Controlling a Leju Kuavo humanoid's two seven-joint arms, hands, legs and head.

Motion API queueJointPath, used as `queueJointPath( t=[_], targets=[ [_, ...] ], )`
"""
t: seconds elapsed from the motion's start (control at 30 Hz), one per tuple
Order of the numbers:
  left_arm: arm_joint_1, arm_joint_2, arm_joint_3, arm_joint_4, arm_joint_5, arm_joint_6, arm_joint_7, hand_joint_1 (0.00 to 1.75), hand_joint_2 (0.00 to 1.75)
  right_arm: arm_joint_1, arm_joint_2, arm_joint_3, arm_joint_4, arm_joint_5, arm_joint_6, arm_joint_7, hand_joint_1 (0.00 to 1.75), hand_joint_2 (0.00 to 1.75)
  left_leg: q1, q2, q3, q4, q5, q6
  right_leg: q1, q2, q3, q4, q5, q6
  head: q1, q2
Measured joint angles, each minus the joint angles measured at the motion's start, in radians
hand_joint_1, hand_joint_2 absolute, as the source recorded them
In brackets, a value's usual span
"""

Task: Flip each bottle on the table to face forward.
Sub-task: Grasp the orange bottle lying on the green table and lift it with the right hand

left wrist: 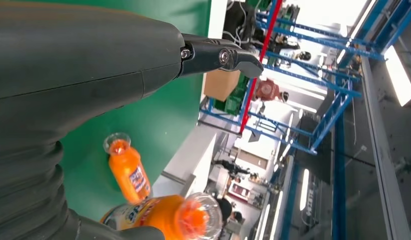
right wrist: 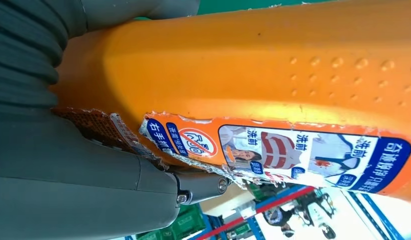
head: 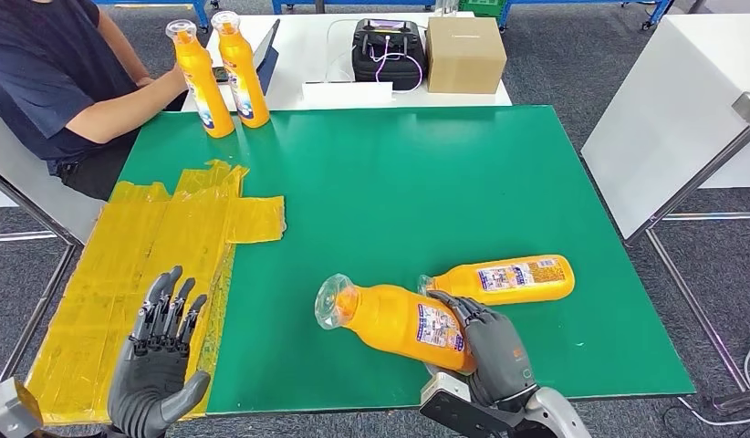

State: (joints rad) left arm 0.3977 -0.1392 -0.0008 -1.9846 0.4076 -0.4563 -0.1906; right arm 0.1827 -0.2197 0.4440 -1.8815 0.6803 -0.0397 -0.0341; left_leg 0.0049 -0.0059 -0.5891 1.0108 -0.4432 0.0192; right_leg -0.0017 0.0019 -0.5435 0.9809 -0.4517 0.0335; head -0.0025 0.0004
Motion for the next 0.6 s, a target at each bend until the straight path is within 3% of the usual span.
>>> queueJointPath(
  t=[0.13,0.27,0.6],
  targets=[
    [0.004,0.003,-0.040,-0.019,-0.095,0.071,-0.044,0.00,1.75,0.018,0.035,-0.001,-0.044,0.030,-0.019,-0.073,1.75,1.75,-0.001,0.000,0.000,0.000,0.000,0.000,-0.001,0.000,0.000,0.000,0.000,0.000,0.000,0.000],
    [0.006,0.000,-0.117,-0.060,-0.222,0.157,-0.100,0.00,1.75,0.033,0.069,0.044,-0.115,0.105,-0.051,-0.087,1.75,1.75,0.000,0.000,-0.001,0.000,0.000,0.000,0.000,0.000,-0.001,0.000,0.000,0.000,0.000,0.000],
    [-0.013,0.030,-0.273,-0.077,-0.219,0.206,-0.107,0.00,1.75,-0.069,0.141,0.068,-0.098,0.032,0.031,-0.078,1.75,1.75,0.000,0.000,-0.001,0.000,0.001,0.001,0.000,0.000,-0.001,0.000,0.000,0.000,0.000,0.000]
  ],
)
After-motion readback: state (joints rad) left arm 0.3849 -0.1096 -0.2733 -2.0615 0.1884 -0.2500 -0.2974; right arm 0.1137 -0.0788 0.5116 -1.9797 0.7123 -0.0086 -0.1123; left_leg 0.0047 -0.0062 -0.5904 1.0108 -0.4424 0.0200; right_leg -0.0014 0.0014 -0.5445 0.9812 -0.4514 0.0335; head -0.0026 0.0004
